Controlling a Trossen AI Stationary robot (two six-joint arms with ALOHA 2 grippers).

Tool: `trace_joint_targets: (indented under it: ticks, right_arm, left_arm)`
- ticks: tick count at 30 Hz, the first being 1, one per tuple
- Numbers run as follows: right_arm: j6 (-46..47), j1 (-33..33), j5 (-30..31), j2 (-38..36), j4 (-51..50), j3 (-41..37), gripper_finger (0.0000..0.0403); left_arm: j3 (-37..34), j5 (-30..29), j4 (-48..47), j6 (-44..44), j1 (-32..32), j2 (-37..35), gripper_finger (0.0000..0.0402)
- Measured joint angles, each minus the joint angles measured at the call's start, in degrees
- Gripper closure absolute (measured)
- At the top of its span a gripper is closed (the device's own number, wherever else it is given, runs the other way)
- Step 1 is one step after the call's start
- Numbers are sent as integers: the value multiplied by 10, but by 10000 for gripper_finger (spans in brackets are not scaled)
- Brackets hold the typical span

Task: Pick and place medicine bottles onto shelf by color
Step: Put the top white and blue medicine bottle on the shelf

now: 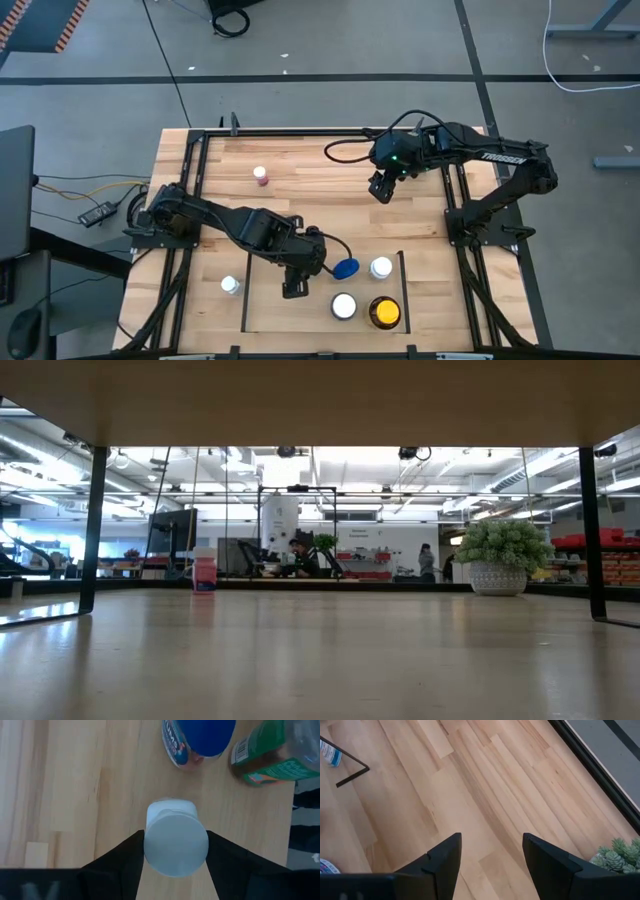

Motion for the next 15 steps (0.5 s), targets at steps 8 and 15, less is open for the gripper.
trace_joint_targets:
  ticks: [8, 15]
  right_arm:
    - [1, 0, 0, 0, 0, 0, 185]
    - [1, 0, 0, 0, 0, 0, 185]
  left_arm:
    - [0, 6, -48, -7, 0, 0, 212]
    - [0, 6, -13, -10, -1, 0, 202]
